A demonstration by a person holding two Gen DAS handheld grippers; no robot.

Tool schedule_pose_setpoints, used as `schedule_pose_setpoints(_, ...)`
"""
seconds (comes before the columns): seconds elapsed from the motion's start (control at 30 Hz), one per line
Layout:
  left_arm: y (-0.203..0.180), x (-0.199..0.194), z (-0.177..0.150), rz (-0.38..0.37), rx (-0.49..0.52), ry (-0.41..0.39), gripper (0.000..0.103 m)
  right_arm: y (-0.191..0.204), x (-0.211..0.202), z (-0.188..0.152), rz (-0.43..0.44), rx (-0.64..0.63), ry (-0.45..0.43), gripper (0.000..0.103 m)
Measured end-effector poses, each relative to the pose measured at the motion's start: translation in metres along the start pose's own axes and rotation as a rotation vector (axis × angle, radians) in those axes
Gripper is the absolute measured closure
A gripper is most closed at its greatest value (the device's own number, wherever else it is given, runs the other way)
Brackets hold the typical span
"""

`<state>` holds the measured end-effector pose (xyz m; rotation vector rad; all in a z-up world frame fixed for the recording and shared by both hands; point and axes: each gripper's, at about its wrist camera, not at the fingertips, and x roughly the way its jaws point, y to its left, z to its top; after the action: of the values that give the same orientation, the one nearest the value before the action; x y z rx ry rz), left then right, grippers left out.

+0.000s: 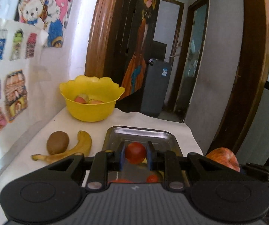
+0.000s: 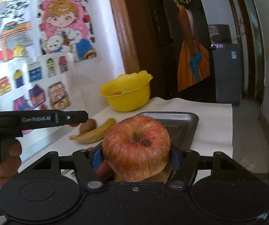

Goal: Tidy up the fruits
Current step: 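Lower the tomato and apple into the tray and open both grippers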

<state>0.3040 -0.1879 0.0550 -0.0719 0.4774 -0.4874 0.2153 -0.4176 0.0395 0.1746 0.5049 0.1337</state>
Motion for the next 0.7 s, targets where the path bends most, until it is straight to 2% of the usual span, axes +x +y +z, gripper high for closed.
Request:
schedule_pose_setpoints(0.13, 0.008, 0.033, 0.0, 0.024, 0.01, 0.01, 0.079, -0.008, 0.033, 0.009, 0.006, -0.019, 0.029, 0.034)
schedule_pose_setpoints(0.33, 0.019, 0.077, -0.006, 0.032, -0.011, 0.111, 0.079, -0.005, 0.07, 0.016, 0.026, -0.079, 0.077, 0.034)
schedule_pose_setpoints(0.53, 0.028, 0.09, -0.011, 0.019, -0.045, 0.192, 0.079, -0.002, 0.088, 0.013, 0.032, -0.122, 0.125, 0.034)
schedule_pose_setpoints(0.7, 0.032, 0.096, -0.015, 0.019, -0.061, 0.23, 0.079, -0.004, 0.096, 0.008, 0.029, -0.122, 0.149, 0.034)
